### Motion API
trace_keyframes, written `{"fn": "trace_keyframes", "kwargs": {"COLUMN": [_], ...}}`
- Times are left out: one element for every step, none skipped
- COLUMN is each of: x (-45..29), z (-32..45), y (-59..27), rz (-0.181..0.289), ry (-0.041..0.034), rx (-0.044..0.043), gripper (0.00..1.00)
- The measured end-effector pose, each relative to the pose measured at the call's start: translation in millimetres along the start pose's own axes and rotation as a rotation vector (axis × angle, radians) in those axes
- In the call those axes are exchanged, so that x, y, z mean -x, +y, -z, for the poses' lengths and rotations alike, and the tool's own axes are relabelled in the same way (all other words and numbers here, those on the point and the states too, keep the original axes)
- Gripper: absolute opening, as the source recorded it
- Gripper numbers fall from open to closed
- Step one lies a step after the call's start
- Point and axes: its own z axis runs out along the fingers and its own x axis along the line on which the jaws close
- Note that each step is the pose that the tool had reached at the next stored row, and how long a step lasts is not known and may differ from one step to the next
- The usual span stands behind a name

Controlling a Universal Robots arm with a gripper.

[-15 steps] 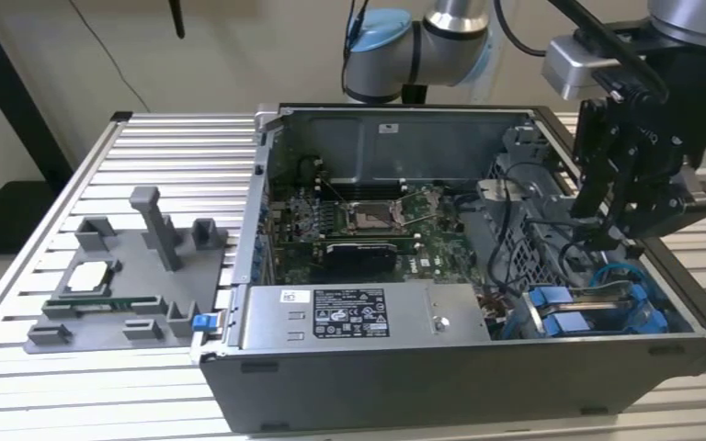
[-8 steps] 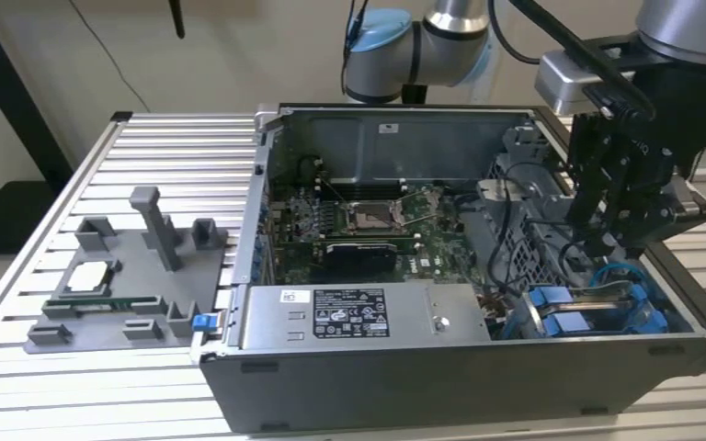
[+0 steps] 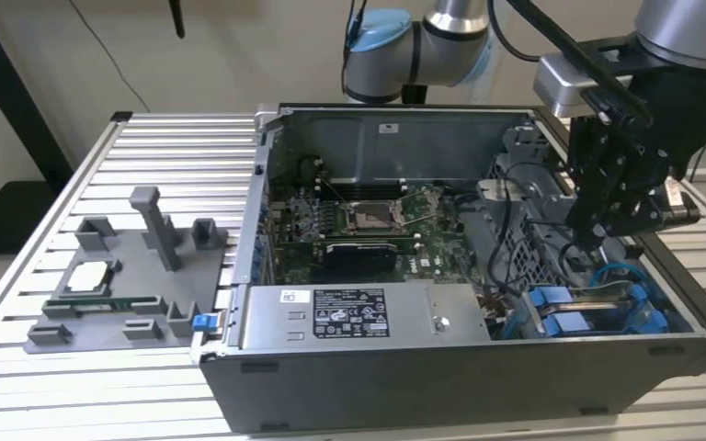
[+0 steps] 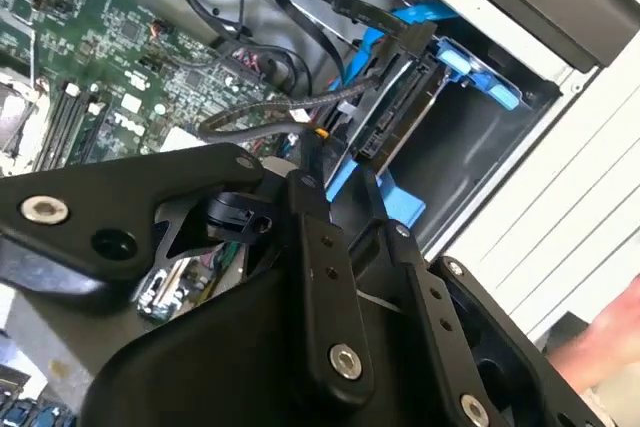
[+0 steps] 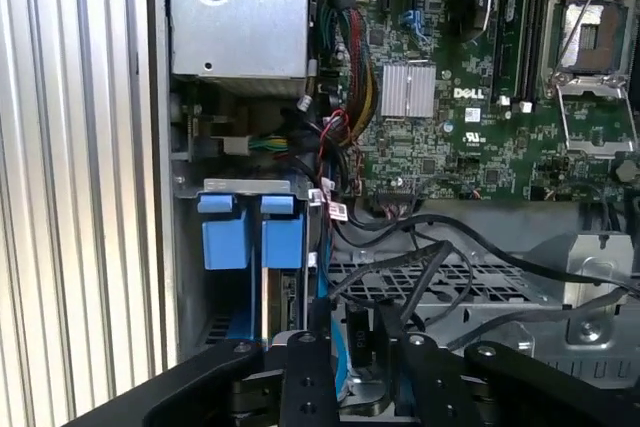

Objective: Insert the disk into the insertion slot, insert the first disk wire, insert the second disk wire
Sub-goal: 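Insert the first disk wire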

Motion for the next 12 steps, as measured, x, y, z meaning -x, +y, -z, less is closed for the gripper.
{"fn": "trace_keyframes", "kwargs": {"x": [0.0,0.0,0.0,0.0,0.0,-0.1,0.0,-0.1,-0.6,-1.6,-2.9,-4.5], "z": [0.0,0.0,0.0,0.0,0.0,0.0,0.0,-0.1,-0.3,-0.5,-0.5,-0.5], "y": [0.0,0.0,0.1,0.1,0.0,0.0,0.0,0.0,0.0,0.0,0.0,0.1], "rz": [0.002,0.004,0.008,0.012,0.017,0.021,0.026,0.031,0.032,0.032,0.032,0.032], "ry": [-0.0071,-0.0146,-0.0236,-0.0294,-0.0330,-0.0353,-0.0369,-0.0374,-0.0374,-0.0375,-0.0374,-0.0377], "rx": [-0.0031,-0.0063,-0.0106,-0.0161,-0.0221,-0.0271,-0.0368,-0.0469,-0.0528,-0.0535,-0.0535,-0.0535], "gripper": [1.00,1.00,1.00,1.00,1.00,1.00,1.00,1.00,1.00,1.00,1.00,1.00]}}
